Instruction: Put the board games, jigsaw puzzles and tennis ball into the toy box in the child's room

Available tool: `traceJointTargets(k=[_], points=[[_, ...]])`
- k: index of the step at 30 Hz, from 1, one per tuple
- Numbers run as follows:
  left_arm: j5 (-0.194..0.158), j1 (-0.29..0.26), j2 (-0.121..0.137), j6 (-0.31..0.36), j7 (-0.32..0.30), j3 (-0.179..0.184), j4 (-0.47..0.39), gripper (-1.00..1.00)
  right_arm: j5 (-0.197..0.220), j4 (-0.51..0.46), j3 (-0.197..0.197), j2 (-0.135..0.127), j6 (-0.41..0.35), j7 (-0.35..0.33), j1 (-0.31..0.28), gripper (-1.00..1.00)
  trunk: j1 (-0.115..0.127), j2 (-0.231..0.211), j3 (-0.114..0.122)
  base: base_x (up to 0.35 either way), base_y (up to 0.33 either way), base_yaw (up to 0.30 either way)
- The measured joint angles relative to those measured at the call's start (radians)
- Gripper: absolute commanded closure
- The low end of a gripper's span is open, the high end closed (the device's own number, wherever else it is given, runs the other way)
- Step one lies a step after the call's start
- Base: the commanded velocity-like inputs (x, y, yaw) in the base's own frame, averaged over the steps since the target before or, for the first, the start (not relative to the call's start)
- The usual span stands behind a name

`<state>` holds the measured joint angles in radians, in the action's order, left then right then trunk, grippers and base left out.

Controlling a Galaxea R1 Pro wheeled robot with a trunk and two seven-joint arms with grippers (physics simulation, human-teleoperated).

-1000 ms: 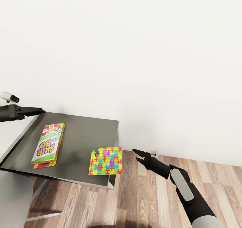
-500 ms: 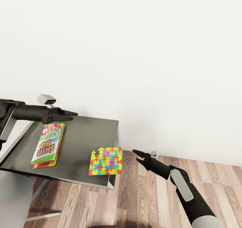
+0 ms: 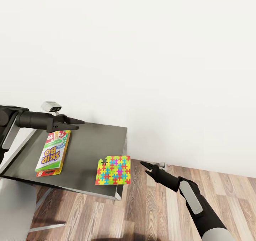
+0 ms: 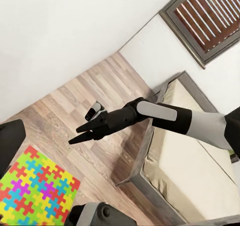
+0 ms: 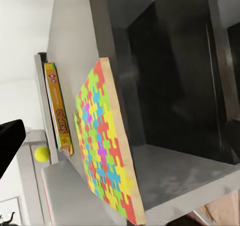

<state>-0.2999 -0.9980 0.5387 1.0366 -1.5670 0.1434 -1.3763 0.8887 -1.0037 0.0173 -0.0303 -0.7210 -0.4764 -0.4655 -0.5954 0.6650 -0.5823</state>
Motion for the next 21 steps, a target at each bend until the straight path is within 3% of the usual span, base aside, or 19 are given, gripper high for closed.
traceJointTargets(k=[6, 21], points=[[0.001, 0.001, 0.0, 0.0, 0.0, -0.001, 0.001, -1.0, -0.005, 0.001, 0.0, 0.0, 0.002, -0.003, 0.0, -1.0, 0.0, 0.0, 0.002, 0.026, 0.0, 0.112], [-0.003, 0.005, 0.003, 0.0, 0.0, -0.004, 0.019, -1.0, -0.006, 0.001, -0.001, -0.001, 0.002, -0.01, 0.0, -1.0, -0.004, 0.007, -0.001, 0.002, 0.0, 0.008]])
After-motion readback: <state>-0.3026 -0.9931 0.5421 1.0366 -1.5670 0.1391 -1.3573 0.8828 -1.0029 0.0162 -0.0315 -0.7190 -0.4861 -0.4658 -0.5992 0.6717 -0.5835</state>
